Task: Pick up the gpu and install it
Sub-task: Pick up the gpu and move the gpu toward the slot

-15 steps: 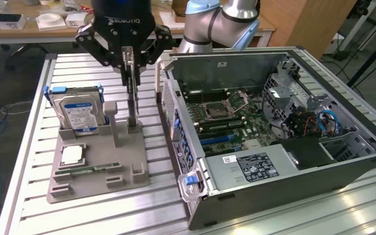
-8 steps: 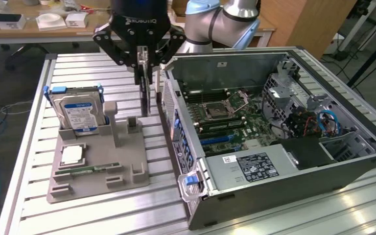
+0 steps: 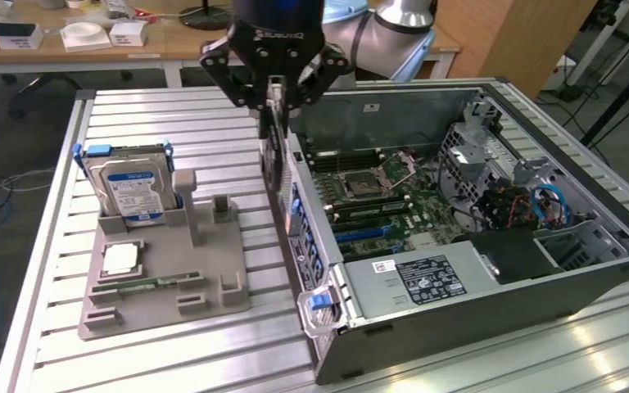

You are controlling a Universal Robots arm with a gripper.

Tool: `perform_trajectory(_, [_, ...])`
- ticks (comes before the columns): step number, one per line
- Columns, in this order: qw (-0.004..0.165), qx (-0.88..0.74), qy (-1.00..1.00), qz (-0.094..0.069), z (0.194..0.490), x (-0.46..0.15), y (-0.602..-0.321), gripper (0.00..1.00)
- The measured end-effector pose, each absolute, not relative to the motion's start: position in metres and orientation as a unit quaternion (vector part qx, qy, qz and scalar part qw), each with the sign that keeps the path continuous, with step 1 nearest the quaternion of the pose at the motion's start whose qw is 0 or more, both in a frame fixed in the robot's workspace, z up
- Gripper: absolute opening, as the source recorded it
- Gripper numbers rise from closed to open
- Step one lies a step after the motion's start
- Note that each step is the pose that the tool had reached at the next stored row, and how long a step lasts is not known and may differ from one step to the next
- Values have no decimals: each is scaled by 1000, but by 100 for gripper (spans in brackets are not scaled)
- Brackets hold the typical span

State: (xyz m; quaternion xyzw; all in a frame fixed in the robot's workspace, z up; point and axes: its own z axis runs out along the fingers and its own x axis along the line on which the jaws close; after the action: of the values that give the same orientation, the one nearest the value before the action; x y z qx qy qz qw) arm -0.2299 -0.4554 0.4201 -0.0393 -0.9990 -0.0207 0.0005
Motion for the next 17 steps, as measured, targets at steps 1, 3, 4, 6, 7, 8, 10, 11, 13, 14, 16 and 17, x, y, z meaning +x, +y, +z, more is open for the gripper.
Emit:
perform_trajectory(1, [1,-39,-999,-21,420,-225,-455,26])
perform_trajectory(3, [2,-39,-999,-21,420,-216,-455,26])
perform_trajectory(4, [2,-39,-999,-21,420,-212,-455,26])
perform_trajectory(6, [2,-39,-999,-21,420,-203,-455,26])
perform_trajectory(7, [2,-39,-999,-21,420,-198,-455,26])
perform_trajectory(8, [3,-39,-999,-21,420,-194,-455,26])
perform_trajectory(10, [3,-39,-999,-21,420,-185,-455,26])
perform_trajectory(11, [3,-39,-999,-21,420,-180,-455,26])
perform_trajectory(13, [4,-39,-999,-21,420,-171,-455,26])
perform_trajectory(14, [4,-39,-999,-21,420,-166,-455,26])
perform_trajectory(16, [4,-39,-999,-21,420,-157,-455,26])
perform_trajectory(17, [4,-39,-999,-21,420,-152,-455,26])
